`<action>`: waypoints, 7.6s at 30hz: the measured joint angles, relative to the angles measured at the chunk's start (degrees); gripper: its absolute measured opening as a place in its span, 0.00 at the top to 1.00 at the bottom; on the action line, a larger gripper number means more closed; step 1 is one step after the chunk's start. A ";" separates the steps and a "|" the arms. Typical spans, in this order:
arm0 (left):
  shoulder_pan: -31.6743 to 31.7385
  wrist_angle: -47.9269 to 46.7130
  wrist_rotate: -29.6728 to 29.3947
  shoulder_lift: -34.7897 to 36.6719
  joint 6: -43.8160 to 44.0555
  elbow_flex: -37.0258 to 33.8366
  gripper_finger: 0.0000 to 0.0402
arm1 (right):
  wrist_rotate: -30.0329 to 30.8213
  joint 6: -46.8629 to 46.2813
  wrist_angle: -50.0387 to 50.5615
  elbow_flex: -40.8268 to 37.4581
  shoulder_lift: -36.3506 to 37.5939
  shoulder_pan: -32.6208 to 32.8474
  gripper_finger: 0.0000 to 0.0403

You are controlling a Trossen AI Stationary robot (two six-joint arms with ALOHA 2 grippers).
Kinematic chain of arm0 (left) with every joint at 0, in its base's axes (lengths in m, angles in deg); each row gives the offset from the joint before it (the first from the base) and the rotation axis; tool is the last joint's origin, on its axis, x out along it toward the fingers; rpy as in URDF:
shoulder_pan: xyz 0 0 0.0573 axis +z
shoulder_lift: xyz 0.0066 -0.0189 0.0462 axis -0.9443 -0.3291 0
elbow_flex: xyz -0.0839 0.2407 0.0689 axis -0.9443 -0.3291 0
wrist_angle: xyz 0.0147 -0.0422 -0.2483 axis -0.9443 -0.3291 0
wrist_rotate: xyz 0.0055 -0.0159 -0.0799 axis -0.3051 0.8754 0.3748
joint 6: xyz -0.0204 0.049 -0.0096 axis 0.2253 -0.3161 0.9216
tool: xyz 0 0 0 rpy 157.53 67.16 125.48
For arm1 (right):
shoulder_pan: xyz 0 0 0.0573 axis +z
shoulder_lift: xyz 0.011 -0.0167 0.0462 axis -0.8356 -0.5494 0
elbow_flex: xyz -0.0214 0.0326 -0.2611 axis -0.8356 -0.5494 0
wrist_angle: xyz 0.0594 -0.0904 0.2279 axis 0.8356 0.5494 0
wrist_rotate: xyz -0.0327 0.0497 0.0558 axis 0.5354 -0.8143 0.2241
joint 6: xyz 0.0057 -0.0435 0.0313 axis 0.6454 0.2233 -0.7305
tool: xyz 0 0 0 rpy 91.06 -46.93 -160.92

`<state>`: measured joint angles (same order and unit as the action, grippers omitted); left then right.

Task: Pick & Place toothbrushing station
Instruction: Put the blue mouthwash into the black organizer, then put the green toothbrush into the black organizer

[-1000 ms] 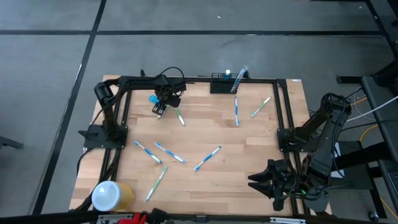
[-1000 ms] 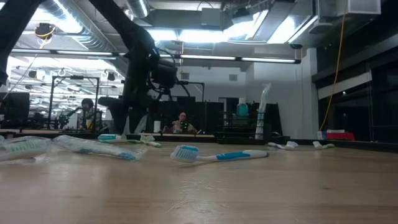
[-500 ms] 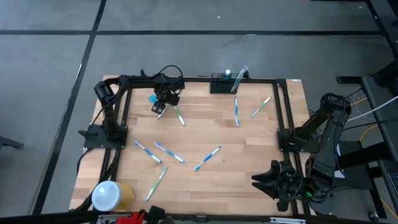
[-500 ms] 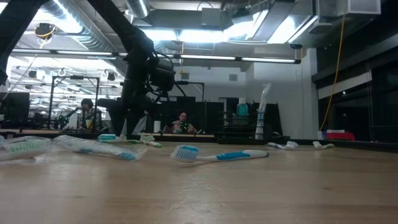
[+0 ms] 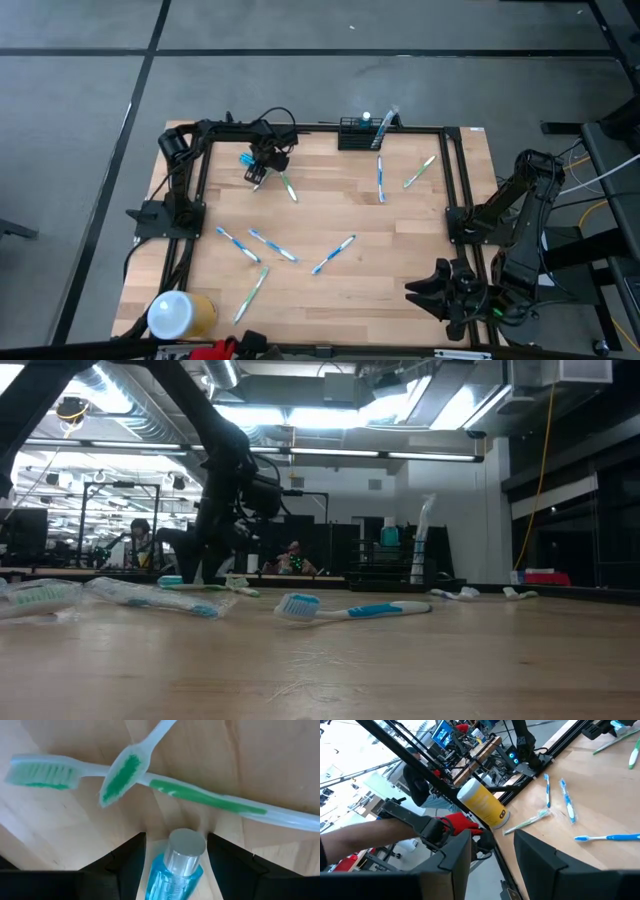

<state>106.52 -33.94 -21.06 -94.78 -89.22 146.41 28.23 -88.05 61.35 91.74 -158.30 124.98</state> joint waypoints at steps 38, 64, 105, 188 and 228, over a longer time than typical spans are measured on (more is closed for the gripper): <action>-10.37 52.81 0.59 21.61 57.07 11.45 0.78 | 6.44 5.08 0.23 0.00 0.00 0.20 0.62; -21.67 69.80 -30.19 -7.96 75.17 25.10 0.78 | 9.05 7.63 0.22 -0.04 -0.02 0.48 0.62; -17.13 63.31 -27.40 -18.08 76.67 32.61 0.78 | 18.42 12.11 -3.67 -0.04 -0.02 2.19 0.62; -15.79 65.28 -21.68 -22.15 76.69 32.61 0.66 | 19.45 16.46 -7.99 0.00 -0.02 2.18 0.62; -28.19 31.89 -38.97 30.62 89.30 -12.54 0.62 | 19.27 21.51 -10.46 0.00 0.00 0.37 0.62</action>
<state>78.33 -2.05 -60.03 -64.16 0.08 133.87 47.50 -66.55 50.89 91.74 -158.30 125.35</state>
